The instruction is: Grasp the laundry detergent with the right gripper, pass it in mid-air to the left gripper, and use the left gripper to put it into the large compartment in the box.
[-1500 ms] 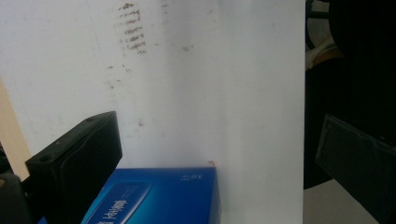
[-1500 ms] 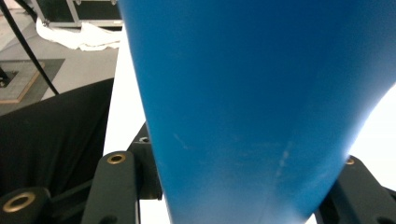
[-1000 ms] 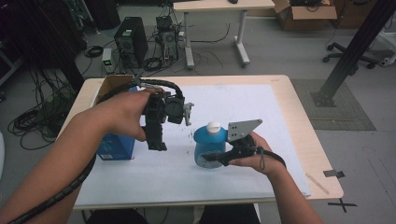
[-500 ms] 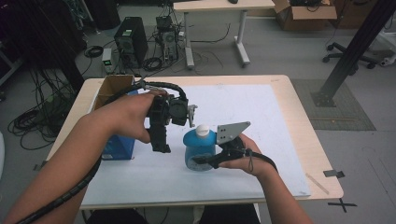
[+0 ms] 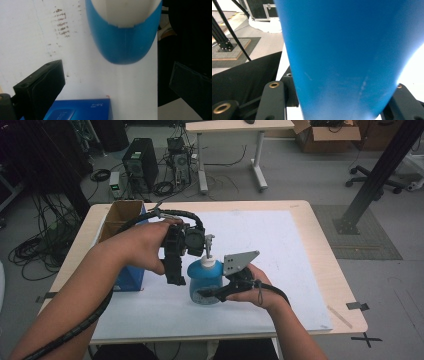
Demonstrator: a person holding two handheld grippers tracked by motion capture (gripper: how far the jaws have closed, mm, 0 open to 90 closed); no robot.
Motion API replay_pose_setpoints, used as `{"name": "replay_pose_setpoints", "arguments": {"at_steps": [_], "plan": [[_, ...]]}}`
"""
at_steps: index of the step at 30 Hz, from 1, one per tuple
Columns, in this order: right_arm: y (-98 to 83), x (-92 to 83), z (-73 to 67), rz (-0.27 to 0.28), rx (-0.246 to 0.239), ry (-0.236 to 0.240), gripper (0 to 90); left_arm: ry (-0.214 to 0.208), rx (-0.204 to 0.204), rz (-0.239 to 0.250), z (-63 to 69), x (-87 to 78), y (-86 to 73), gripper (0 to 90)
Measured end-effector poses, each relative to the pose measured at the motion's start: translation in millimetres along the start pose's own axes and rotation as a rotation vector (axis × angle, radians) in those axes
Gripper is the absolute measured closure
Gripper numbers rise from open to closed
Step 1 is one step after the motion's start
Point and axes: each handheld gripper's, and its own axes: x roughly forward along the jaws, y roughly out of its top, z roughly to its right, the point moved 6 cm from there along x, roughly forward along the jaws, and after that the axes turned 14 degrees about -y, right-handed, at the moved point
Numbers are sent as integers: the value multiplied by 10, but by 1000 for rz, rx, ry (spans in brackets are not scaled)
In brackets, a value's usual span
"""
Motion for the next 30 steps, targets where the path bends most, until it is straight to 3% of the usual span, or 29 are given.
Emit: {"name": "replay_pose_setpoints", "arguments": {"at_steps": [14,30], "plan": [[63,166,-54,-1,-2,2,452,-20,-10,-10,6,96,28,4],[107,268,-92,2,2,-2,451,-36,9,0,1,214,89,4]]}}
